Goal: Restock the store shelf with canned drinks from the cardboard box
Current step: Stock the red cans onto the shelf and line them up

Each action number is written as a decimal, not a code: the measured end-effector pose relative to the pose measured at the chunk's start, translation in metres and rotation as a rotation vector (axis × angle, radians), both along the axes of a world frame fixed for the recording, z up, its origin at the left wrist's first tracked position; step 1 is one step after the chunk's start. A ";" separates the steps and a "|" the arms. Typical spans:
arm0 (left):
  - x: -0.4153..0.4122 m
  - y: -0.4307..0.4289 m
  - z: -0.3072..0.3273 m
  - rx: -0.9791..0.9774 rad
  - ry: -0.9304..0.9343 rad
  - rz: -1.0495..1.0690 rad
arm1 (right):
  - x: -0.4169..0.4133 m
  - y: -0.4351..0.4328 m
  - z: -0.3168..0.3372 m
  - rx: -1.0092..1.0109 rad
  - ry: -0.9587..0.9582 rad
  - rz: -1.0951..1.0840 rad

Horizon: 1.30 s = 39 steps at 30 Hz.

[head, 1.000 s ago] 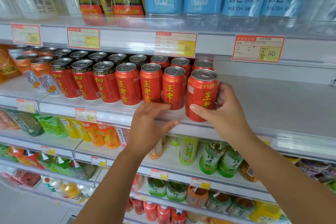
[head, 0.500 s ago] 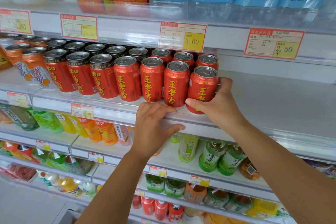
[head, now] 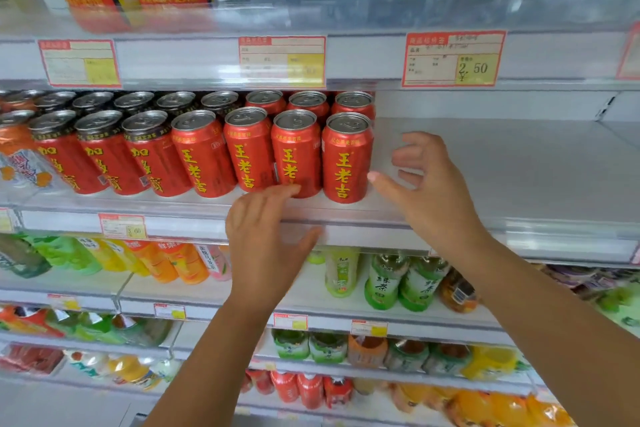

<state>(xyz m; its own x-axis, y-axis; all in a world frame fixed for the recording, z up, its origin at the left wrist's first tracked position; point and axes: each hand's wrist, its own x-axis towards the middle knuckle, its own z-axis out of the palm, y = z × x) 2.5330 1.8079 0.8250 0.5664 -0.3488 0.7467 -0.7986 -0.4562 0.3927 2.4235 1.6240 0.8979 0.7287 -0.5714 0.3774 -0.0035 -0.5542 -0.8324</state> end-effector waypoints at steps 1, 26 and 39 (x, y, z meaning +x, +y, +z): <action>-0.015 -0.005 0.004 -0.053 -0.008 0.002 | -0.017 -0.003 0.000 0.013 -0.073 -0.027; -0.254 -0.094 -0.574 1.486 1.127 -0.388 | -0.381 -0.013 -0.621 1.181 0.986 -0.699; -0.266 -0.090 -0.871 1.311 1.115 -0.311 | -0.334 -0.003 -0.940 0.926 1.083 -0.547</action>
<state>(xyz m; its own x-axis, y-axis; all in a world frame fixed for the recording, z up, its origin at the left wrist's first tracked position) 2.2666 1.7175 -0.0456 0.3688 -0.5361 -0.7593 -0.5384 -0.7891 0.2956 2.0892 1.6207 -0.0423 0.0380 -0.5815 -0.8126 -0.8450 0.4154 -0.3368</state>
